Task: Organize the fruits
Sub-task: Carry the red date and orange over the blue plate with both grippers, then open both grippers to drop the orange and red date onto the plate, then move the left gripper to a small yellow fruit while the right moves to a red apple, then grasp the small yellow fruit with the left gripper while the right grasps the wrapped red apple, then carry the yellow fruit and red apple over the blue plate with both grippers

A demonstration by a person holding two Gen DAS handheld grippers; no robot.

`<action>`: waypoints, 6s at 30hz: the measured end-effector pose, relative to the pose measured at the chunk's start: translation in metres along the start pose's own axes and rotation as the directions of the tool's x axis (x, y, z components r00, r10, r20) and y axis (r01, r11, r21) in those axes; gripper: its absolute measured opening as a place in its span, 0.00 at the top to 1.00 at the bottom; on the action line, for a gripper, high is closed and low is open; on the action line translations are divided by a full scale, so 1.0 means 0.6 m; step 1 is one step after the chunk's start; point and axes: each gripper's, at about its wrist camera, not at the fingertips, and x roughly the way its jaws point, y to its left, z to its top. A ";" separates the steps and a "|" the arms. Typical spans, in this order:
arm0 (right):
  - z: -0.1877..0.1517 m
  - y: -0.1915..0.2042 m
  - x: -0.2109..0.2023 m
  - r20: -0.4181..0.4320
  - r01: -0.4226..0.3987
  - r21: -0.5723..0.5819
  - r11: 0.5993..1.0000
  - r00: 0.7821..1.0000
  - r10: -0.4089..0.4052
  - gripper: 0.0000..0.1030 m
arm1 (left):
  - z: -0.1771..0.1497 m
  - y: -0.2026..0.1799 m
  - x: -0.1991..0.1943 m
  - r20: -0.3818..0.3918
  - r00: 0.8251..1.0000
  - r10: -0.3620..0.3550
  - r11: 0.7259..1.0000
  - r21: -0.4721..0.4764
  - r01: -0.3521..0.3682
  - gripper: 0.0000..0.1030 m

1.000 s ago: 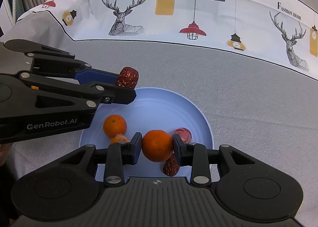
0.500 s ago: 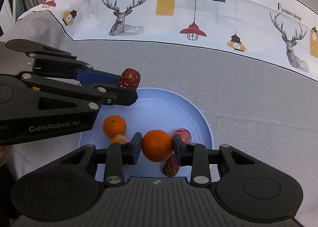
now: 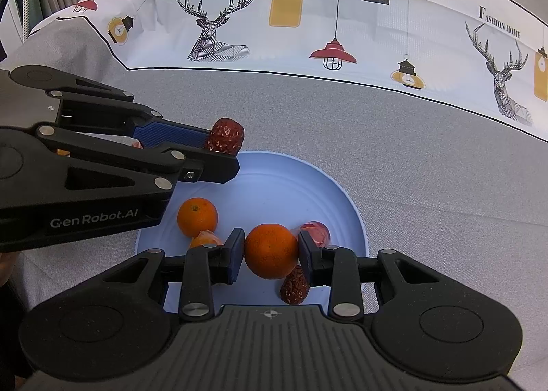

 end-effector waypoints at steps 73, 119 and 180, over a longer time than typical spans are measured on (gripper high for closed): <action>0.060 0.050 0.007 0.216 -0.096 0.163 0.982 0.975 0.059 0.68 | -0.112 0.337 -0.084 -0.217 0.964 0.154 0.470 -0.842 -0.265 0.87; 0.117 0.245 0.241 -0.019 -0.132 -0.098 0.986 0.991 0.130 0.58 | -0.135 0.354 -0.044 -0.349 0.918 0.188 0.538 -0.745 -0.394 0.75; 0.012 -0.066 -0.033 0.097 0.068 0.226 0.972 0.991 -0.092 0.68 | -0.056 0.229 -0.038 -0.247 0.943 0.225 0.700 -0.632 -0.333 0.75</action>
